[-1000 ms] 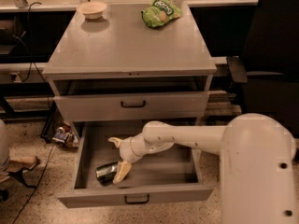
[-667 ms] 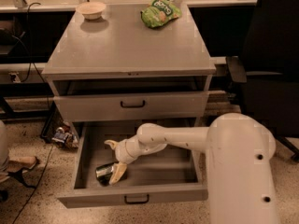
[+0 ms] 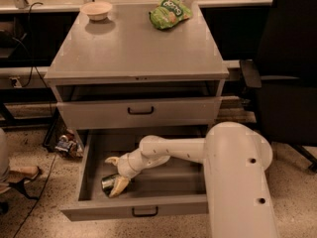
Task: Pick green can from middle drawer and place on counter
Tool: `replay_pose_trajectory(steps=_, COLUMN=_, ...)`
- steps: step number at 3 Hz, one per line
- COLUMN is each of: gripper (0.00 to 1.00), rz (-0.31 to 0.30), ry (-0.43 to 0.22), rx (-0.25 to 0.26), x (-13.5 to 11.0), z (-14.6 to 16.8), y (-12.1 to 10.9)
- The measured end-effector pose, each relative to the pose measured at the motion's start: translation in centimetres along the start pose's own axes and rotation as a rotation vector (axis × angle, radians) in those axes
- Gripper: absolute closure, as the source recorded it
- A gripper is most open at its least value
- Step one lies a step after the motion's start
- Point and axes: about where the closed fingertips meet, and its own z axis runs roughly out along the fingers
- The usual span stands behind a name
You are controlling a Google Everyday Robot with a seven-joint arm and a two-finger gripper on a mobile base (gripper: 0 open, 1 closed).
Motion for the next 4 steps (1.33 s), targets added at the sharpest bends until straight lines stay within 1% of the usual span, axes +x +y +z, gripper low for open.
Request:
replay_pose_trajectory(steps=1, gripper=0.40, rz=0.020, ry=0.001, rx=-0.025, x=0.97, z=1.10, y=1.11)
replay_pose_trajectory(steps=2, gripper=0.64, rz=0.025, ry=0.001, rx=-0.037, x=1.22, z=1.34, y=1.67)
replay_pose_trajectory(steps=3, gripper=0.87, rz=0.025, ry=0.001, rx=-0.037, x=0.93, z=1.10, y=1.62)
replay_pose_trajectory(steps=4, gripper=1.00, rz=0.025, ry=0.001, rx=-0.037, x=0.80, z=0.99, y=1.59)
